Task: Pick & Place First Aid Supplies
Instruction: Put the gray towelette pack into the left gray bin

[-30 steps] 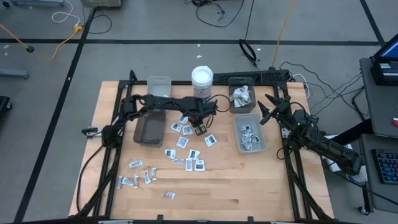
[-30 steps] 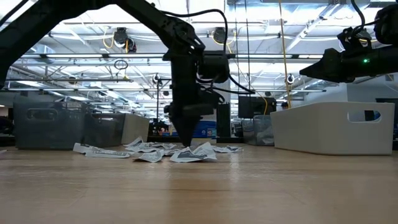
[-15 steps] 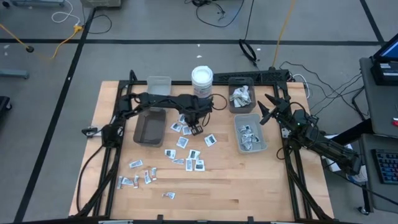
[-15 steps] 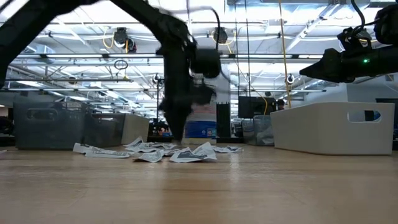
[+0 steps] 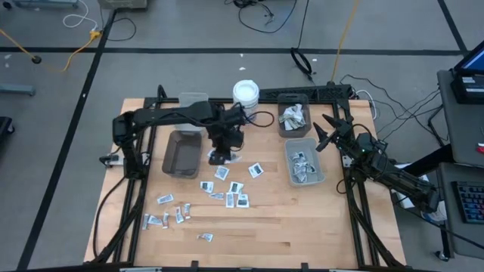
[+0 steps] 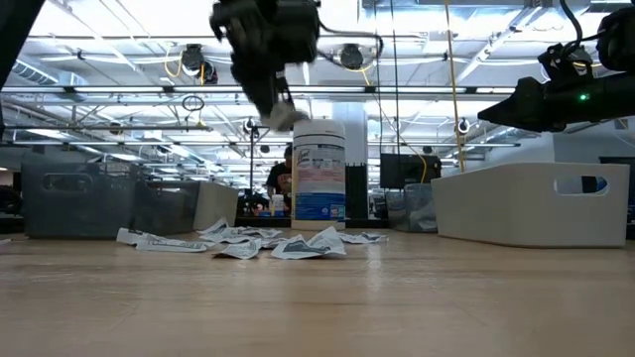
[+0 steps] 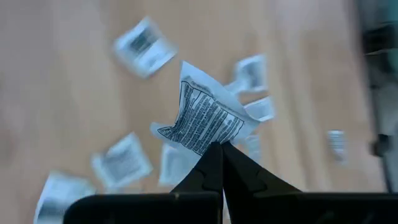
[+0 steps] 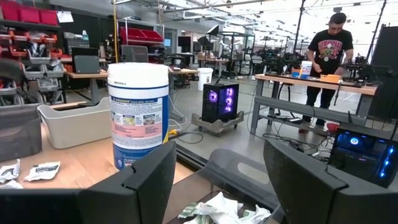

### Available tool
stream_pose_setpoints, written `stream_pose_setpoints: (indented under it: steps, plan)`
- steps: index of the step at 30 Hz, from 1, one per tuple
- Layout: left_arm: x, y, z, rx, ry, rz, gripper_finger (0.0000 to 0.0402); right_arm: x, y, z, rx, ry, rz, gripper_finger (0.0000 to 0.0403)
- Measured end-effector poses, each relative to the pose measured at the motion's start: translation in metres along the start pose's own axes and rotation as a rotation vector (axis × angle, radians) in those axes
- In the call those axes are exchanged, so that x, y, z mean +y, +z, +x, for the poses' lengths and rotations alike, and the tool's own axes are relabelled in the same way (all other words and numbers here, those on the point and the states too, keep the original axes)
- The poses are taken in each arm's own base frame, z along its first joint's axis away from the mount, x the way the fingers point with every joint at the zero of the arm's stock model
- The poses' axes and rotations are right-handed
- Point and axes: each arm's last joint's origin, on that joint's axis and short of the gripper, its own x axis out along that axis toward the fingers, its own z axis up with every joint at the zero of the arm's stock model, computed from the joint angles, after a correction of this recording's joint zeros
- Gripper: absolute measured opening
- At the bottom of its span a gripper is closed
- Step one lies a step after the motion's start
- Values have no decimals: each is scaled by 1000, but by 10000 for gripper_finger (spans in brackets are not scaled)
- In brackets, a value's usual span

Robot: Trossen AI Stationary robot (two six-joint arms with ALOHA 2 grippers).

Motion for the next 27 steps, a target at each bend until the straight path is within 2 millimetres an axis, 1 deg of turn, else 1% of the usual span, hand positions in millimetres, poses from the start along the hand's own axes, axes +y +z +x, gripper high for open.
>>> stream_pose_setpoints:
  steps: [2,4,9,13,15,18,22,27]
  plan:
    - [-6,0,-11,-58,-60,40,0,0,0,0,0,0,0,238]
    - [-11,0,-17,-93,-109,55,0,0,0,0,0,0,0,238]
    - [-13,0,-18,-118,-175,66,0,0,0,0,0,1,0,238]
    - [-11,-2,-19,-115,-169,48,0,0,0,0,0,0,0,238]
    - [-6,-5,-21,-71,-94,-34,0,0,0,0,0,0,0,238]
    - [5,-14,-26,16,79,-177,0,0,0,0,0,0,0,238]
    - [19,-22,-33,57,208,-293,0,0,0,0,0,0,0,238]
    - [28,-29,-38,103,357,-397,0,0,0,0,0,0,0,238]
